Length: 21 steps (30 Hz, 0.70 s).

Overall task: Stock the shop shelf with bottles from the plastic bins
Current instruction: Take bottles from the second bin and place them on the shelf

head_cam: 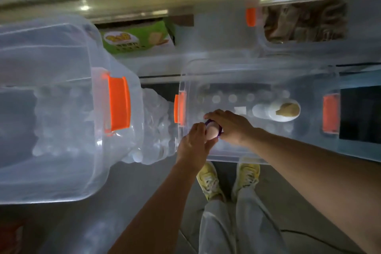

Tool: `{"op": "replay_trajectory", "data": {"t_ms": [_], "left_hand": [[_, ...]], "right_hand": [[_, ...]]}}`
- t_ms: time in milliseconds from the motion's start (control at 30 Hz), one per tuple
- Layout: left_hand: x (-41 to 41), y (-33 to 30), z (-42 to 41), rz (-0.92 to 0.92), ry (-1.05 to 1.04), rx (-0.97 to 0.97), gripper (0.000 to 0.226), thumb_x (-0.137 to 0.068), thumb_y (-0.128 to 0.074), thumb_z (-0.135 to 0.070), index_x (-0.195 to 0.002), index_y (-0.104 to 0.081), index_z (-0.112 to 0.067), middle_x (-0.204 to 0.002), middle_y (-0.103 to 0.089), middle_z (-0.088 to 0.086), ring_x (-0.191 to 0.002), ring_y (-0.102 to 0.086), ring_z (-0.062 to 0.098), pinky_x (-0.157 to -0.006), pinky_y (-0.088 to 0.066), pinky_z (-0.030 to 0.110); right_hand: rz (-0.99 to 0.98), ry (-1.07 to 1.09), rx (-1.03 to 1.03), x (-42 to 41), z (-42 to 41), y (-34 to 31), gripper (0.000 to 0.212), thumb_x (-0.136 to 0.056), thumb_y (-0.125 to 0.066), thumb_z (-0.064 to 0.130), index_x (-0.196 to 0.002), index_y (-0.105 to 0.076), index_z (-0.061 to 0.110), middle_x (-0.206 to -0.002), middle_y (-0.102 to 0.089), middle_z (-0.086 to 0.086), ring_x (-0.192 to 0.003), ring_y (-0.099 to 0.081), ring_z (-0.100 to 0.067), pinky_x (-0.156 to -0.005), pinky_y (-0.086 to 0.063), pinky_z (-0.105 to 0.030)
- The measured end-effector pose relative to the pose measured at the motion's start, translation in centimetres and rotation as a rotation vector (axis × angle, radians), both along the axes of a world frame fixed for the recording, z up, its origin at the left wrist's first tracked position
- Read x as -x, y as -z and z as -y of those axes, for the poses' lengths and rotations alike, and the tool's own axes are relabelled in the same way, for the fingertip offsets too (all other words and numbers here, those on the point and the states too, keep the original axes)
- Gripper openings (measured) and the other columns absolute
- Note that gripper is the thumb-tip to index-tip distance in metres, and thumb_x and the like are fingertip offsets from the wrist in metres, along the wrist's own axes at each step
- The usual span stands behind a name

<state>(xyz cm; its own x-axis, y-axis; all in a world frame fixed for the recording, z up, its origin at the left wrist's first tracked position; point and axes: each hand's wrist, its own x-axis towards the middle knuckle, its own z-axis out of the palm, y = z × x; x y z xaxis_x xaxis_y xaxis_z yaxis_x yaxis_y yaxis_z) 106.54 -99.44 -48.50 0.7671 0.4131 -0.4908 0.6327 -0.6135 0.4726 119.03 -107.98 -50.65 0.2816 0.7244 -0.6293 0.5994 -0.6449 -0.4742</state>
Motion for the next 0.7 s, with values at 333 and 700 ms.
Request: {"op": "replay_trajectory", "data": {"t_ms": [333, 700], "left_hand": [[-0.2, -3.7, -2.5, 0.051, 0.099, 0.137, 0.049, -0.09, -0.062, -0.034, -0.132, -0.051, -0.013, -0.127, -0.062, 0.006, -0.109, -0.063, 0.025, -0.093, -0.049, 0.03], [-4.8, -18.0, -5.2, 0.14, 0.21, 0.158, 0.023, -0.095, -0.056, -0.034, -0.098, -0.04, -0.018, -0.087, -0.053, -0.005, -0.076, -0.053, 0.013, -0.059, -0.031, 0.016]], "right_hand": [[-0.076, 0.008, -0.039, -2.0, 0.0, -4.0, 0.055, -0.069, -0.084, 0.031, -0.115, -0.054, 0.027, -0.114, -0.062, 0.008, -0.104, -0.057, -0.017, -0.079, -0.036, -0.025], [-0.409, 0.231, -0.086, -5.8, 0.7, -18.7, 0.053, -0.065, -0.086, 0.012, -0.106, -0.054, 0.025, -0.101, -0.063, 0.011, -0.097, -0.061, -0.013, -0.081, -0.051, -0.03]]}}
